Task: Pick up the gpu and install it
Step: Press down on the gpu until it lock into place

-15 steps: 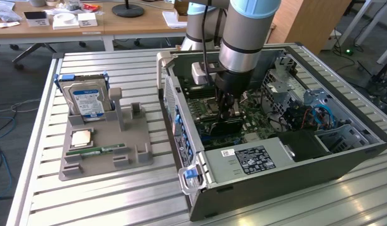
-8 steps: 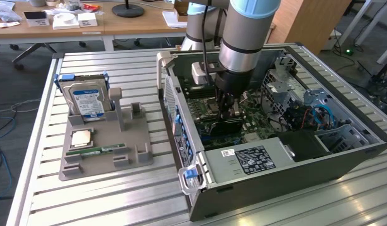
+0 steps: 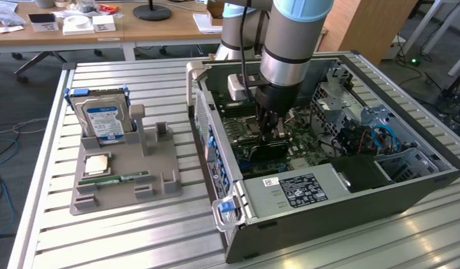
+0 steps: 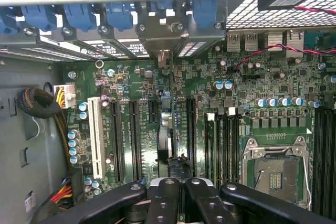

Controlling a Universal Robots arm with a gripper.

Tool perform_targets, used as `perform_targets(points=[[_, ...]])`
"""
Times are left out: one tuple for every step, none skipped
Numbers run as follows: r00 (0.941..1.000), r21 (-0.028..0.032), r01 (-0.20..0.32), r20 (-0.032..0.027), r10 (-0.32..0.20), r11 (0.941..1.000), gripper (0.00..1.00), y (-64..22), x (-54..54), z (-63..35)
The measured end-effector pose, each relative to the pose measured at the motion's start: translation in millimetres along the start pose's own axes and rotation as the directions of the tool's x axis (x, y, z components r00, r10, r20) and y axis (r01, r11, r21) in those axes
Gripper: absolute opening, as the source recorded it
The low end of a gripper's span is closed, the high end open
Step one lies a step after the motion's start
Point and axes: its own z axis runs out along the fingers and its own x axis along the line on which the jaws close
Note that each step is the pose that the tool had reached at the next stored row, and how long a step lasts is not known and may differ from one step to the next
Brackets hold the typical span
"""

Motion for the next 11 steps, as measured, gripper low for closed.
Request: perform_targets(points=[[1.0000,0.0000,0.000,0.0000,0.000,1.0000,0.11,0.0,0.0,0.0],[1.0000,0.0000,0.000,-0.0001,0.000,1.0000,0.11,0.0,0.0,0.0],[1.0000,0.0000,0.000,0.0000,0.000,1.0000,0.11,0.0,0.0,0.1],[1.0000,0.0000,0.000,0.0001,0.000,1.0000,0.11,0.0,0.0,0.2],[1.0000,0.0000,0.000,0.0000,0.000,1.0000,0.11,0.0,0.0,0.3],[1.0000,0.0000,0.000,-0.0001,0.000,1.0000,0.11,0.0,0.1,0.5],[1.0000,0.0000,0.000,-0.0002,0.000,1.0000,0.11,0.0,0.1,0.5],[1.0000,-0.0002,0.000,-0.0004,0.000,1.0000,0.11,0.0,0.0,0.4],[1.0000,-0.0001,0.000,-0.0002,0.000,1.0000,0.11,0.0,0.0,0.5],[1.0000,0.0001,0.000,0.0002,0.000,1.0000,0.11,0.0,0.0,0.7],[1.0000,0.0001,0.000,0.0001,0.000,1.0000,0.11,0.0,0.0,0.7]])
